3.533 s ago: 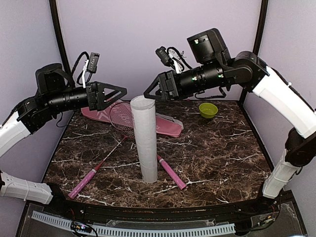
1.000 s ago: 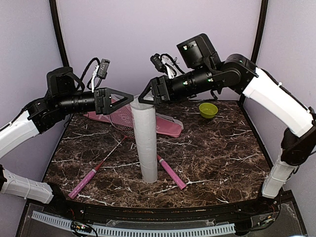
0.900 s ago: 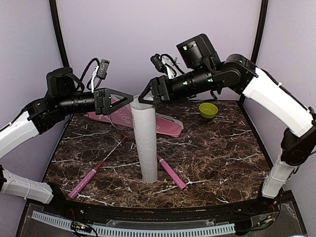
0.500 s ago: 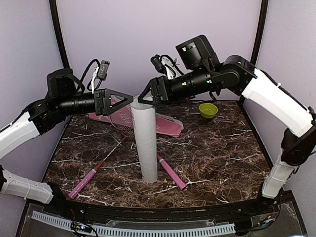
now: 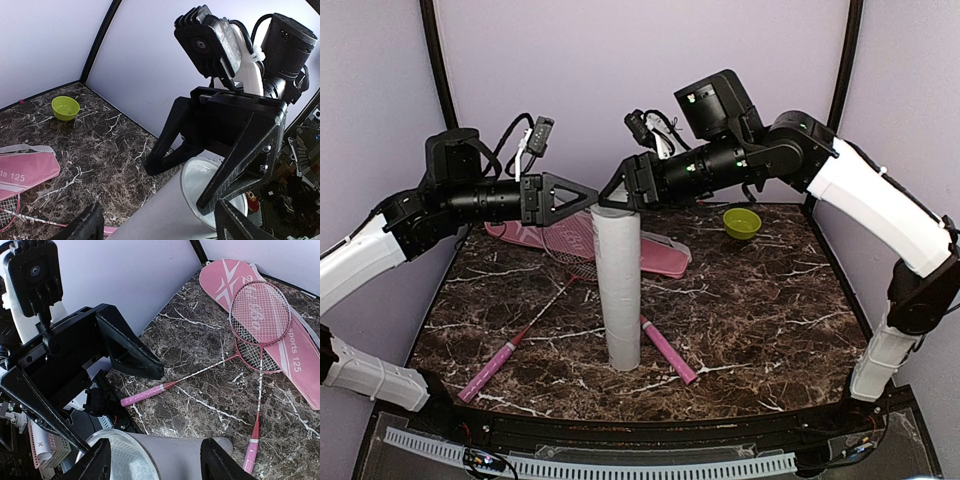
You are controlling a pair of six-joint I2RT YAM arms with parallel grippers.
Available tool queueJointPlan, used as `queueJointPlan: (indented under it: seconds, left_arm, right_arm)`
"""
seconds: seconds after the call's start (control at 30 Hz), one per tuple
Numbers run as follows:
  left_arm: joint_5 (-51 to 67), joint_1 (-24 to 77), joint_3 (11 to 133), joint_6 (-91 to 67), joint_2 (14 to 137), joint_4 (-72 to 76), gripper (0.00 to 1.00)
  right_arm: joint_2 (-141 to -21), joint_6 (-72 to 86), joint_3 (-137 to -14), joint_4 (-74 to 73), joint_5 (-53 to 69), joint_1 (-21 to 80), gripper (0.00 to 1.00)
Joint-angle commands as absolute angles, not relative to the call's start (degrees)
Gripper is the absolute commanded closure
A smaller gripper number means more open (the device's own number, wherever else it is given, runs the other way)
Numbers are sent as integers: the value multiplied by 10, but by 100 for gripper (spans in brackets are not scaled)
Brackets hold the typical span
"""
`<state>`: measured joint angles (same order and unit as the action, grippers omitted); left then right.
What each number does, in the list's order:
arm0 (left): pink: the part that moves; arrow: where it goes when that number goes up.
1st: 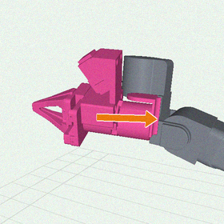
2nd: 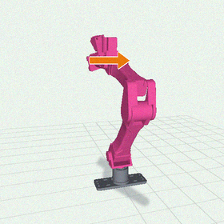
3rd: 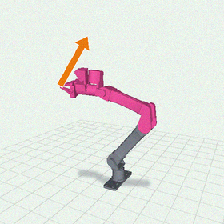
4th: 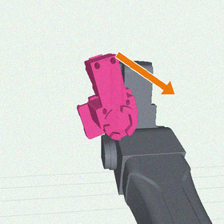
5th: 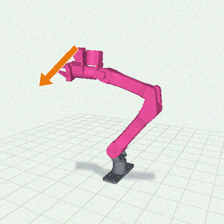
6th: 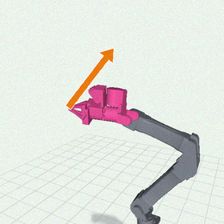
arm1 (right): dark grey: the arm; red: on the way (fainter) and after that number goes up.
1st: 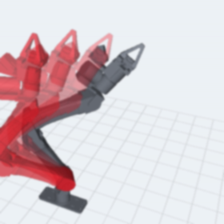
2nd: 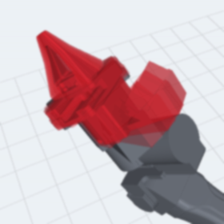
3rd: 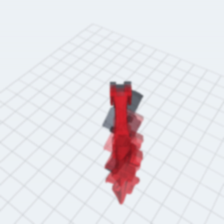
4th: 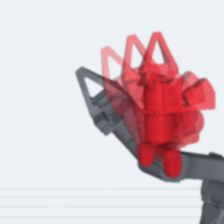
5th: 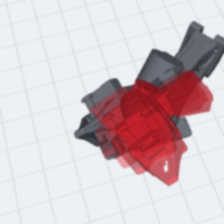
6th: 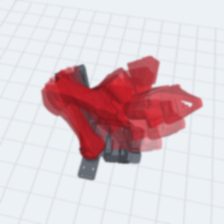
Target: Pack up the badminton gear
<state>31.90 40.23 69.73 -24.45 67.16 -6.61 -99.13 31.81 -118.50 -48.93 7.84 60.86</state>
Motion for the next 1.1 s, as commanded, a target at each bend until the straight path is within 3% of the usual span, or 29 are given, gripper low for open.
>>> queueJointPlan:
  seconds: [0.0, 0.43, 1.07]
  left_arm:
    - [303, 403, 716, -229, 672, -100, 22]
    - [290, 403, 720, -231, 651, -102, 16]
    - [294, 403, 708, -228, 649, -109, 17]
  right_arm:
    - [-1005, 308, -1187, -537, 74, 613, 39]
    - [-1000, 302, -1191, -514, 95, 612, 40]
    - [-998, 285, -1224, -515, 130, 612, 36]
